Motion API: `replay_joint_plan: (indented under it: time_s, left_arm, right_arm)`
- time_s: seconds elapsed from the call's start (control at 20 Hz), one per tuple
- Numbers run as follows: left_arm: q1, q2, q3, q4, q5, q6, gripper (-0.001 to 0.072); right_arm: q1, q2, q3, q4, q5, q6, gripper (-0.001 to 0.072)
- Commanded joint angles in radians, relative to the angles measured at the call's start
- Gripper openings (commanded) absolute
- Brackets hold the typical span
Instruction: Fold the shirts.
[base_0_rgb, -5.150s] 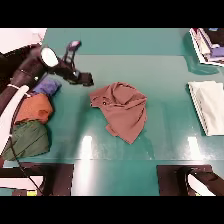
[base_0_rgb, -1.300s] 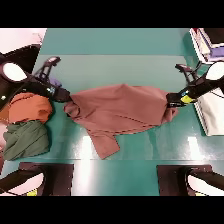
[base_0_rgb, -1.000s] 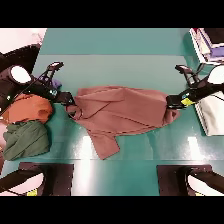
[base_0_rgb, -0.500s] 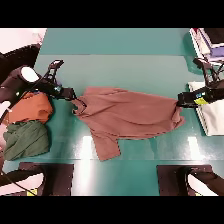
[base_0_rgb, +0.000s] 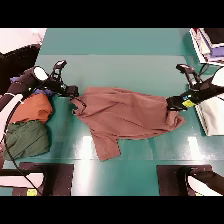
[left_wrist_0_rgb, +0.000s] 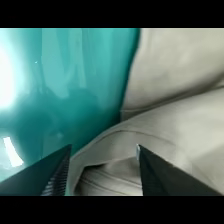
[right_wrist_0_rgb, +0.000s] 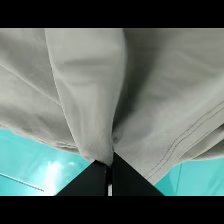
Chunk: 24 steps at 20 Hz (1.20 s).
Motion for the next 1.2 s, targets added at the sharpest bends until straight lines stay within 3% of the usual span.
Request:
replay_joint_plan:
  time_s: [0.0, 0.1, 0.15, 0.2, 0.25, 0.4, 0.45, 0.5, 0.55, 0.9, 1.15]
  left_arm:
    - [0.001, -0.047, 0.006, 0.004, -0.069, 0.026, 0.0499]
    - [0.001, -0.057, 0.006, 0.002, -0.075, 0.030, 0.0497]
    - [0.001, -0.057, 0.013, 0.005, -0.072, 0.030, 0.0377]
    - [0.001, -0.055, 0.024, 0.005, -0.072, 0.030, 0.0071]
    - [0.001, -0.053, 0.040, 0.005, -0.073, 0.028, 0.0031]
    - [0.001, -0.047, 0.149, 0.009, -0.108, 0.027, 0.0024]
    - [0.001, -0.047, 0.195, 0.009, -0.127, 0.028, 0.0024]
    - [0.001, -0.047, 0.232, 0.009, -0.143, 0.029, 0.0024]
    - [0.001, -0.047, 0.263, 0.009, -0.156, 0.031, 0.0024]
    - [0.001, -0.048, 0.291, 0.008, -0.166, 0.030, 0.0024]
    - [0.001, -0.048, 0.291, 0.008, -0.159, 0.029, 0.0024]
  right_arm:
    - [0.018, -0.015, 0.000, 0.000, -0.009, 0.000, 0.0016]
    - [0.015, 0.000, 0.000, -0.001, -0.022, 0.001, 0.0016]
    - [0.015, 0.011, 0.000, -0.002, -0.018, 0.001, 0.0016]
    - [0.015, 0.021, 0.000, -0.002, -0.011, 0.001, 0.0016]
    - [0.015, 0.032, 0.000, -0.006, 0.004, 0.001, 0.0016]
    - [0.015, 0.061, 0.000, -0.011, 0.068, 0.001, 0.0019]
    - [0.003, 0.067, 0.000, -0.010, 0.095, 0.001, 0.0139]
    - [-0.018, 0.071, 0.000, -0.010, 0.116, 0.001, 0.0381]
    - [-0.054, 0.074, 0.000, -0.010, 0.127, 0.001, 0.0459]
    - [-0.517, -0.093, -0.001, 0.061, 0.045, -0.044, 0.0457]
    - [-0.607, -0.317, -0.001, 0.131, -0.044, -0.056, 0.0455]
